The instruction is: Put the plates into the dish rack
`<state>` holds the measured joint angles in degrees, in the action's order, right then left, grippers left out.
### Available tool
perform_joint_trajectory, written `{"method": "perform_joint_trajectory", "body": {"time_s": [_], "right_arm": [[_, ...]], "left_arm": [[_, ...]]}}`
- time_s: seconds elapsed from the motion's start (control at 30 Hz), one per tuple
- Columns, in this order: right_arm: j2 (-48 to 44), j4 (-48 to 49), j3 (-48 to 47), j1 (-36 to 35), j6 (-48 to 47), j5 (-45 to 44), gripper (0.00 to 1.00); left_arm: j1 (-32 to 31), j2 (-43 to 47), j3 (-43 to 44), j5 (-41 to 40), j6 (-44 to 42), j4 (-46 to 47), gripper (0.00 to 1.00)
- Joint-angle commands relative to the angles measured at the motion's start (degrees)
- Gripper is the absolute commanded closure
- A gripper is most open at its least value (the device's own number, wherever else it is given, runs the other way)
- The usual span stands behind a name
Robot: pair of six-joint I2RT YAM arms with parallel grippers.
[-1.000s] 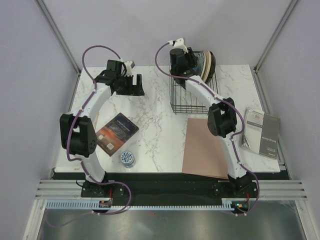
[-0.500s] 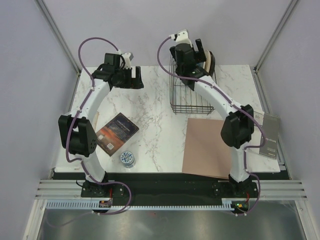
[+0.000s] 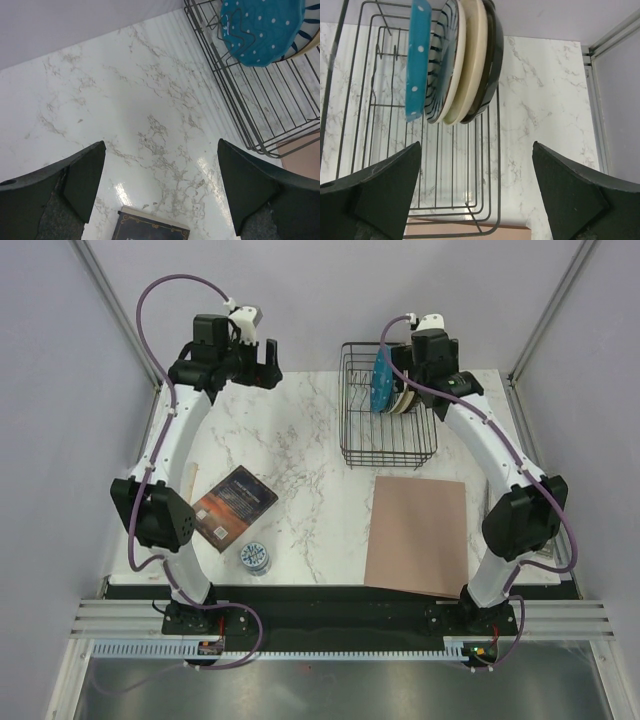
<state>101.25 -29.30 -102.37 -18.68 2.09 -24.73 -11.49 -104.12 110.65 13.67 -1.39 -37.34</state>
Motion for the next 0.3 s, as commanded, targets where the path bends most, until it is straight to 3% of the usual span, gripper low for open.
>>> {"method": "perform_joint_trajectory", "body": {"time_s": [0.0, 0.27], "right_arm": [[-0.80, -1.55, -1.34, -0.13, 2.48, 3.20, 0.02], [2.37, -0.06, -2.49, -0.13, 3.53, 4.16, 0.02]], "left_arm": [[-0.03, -0.56, 4.84, 1.97, -6.95, 0.69, 0.00], [-0.47, -2.05, 5.01, 0.39, -10.48, 0.78, 0.00]]}}
